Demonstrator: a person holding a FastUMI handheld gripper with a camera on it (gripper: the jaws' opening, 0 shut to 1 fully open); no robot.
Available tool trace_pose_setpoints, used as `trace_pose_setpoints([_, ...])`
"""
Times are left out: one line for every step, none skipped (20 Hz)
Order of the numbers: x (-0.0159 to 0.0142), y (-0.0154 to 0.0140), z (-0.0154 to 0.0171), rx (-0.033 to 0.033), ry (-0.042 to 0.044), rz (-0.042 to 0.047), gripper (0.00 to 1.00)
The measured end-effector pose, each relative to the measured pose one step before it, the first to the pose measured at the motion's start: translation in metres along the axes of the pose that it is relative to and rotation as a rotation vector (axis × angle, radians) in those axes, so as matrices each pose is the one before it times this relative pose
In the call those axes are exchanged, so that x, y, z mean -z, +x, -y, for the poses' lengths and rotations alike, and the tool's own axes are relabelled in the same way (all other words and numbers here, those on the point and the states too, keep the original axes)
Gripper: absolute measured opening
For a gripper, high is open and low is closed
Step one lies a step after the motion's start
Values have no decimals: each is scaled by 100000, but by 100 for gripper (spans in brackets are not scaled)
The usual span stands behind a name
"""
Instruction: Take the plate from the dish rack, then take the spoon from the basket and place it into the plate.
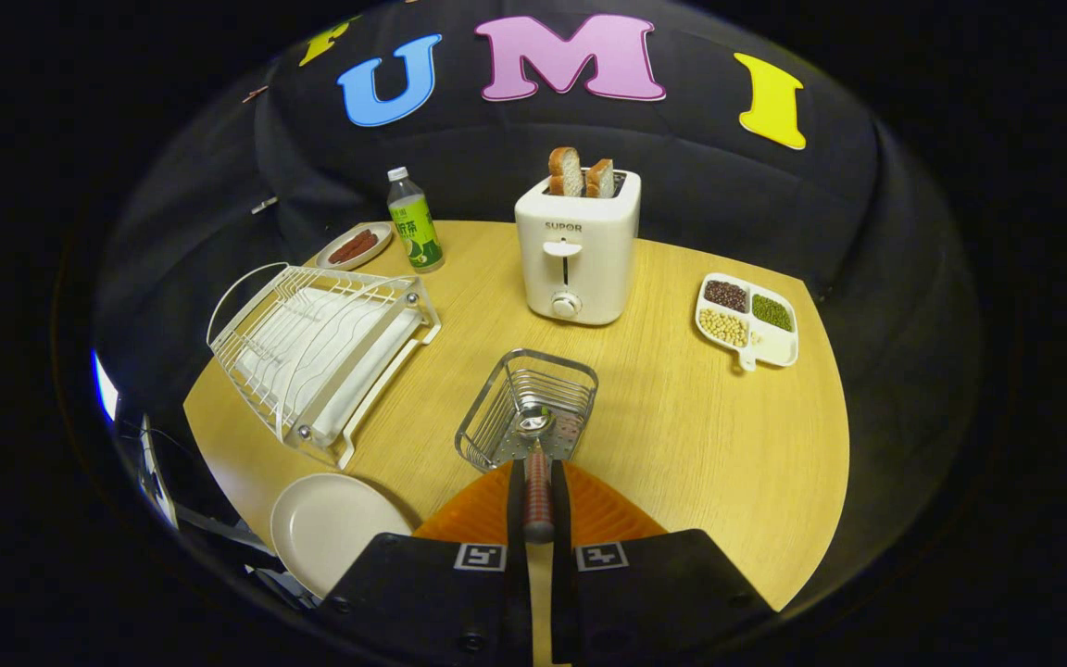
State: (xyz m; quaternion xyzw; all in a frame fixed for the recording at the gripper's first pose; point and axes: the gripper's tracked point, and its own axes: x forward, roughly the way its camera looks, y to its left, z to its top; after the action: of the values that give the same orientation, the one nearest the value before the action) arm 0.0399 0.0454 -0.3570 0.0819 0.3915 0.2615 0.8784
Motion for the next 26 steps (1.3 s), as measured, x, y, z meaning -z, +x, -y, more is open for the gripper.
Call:
trace_pose_setpoints([-185,-619,-30,266,1937,1047,12])
trace_pose_setpoints([-501,-756,-109,-328,1658,2017,12])
trace_pose_setpoints([-477,-786,-34,60,842,1925,13])
trace_pose_setpoints([-433,-698,38,470,-534,1542,13])
trace_pose_setpoints([-357,-677,-20,393,-1501,1124,12])
trace_pose_setpoints([-385,-713,-118,415,-1211,638,12])
trace_pose_setpoints([-425,-619,-198,408,399,873,12])
trace_pose_setpoints([-827,-924,-477,-543,1138,1878,10])
trace_pose_setpoints([-806,-1153,-607,-159,920,2165,10])
trace_pose_setpoints([-646,-956,-500,-184,351,1632,10])
trace_pose_setpoints([-629,-1236,-981,-1118,715,1514,10])
trace_pose_setpoints([-356,-1196,-1289,-2109,805,819,10])
trace_pose_setpoints([114,-1177,-1525,-3051,261,-531,10])
trace_pose_setpoints([460,-868,-1647,-3581,-30,-905,10])
trace_pose_setpoints([964,-601,-1748,-3815,-366,-1988,10])
trace_pose_setpoints([1403,-235,-1614,-3191,-780,-2664,10])
trace_pose_setpoints([1569,9,-1331,-2257,-1187,-2624,10])
trace_pose_setpoints([1472,416,-1053,-1354,-613,-2310,10])
trace_pose_setpoints([1633,616,-1038,-989,581,-2361,10])
trace_pose_setpoints([1399,850,-933,-1244,1056,-2005,10])
trace_pose_setpoints([1292,960,-566,-595,1584,-1930,10])
trace_pose_setpoints([1087,922,-337,-293,1762,-1386,10])
trace_pose_setpoints([859,722,-206,235,2097,-894,10])
trace_pose_setpoints([559,588,-68,470,1832,170,10])
trace_pose_setpoints([428,527,63,870,1003,460,10])
trace_pose_setpoints([508,437,153,851,298,-45,10])
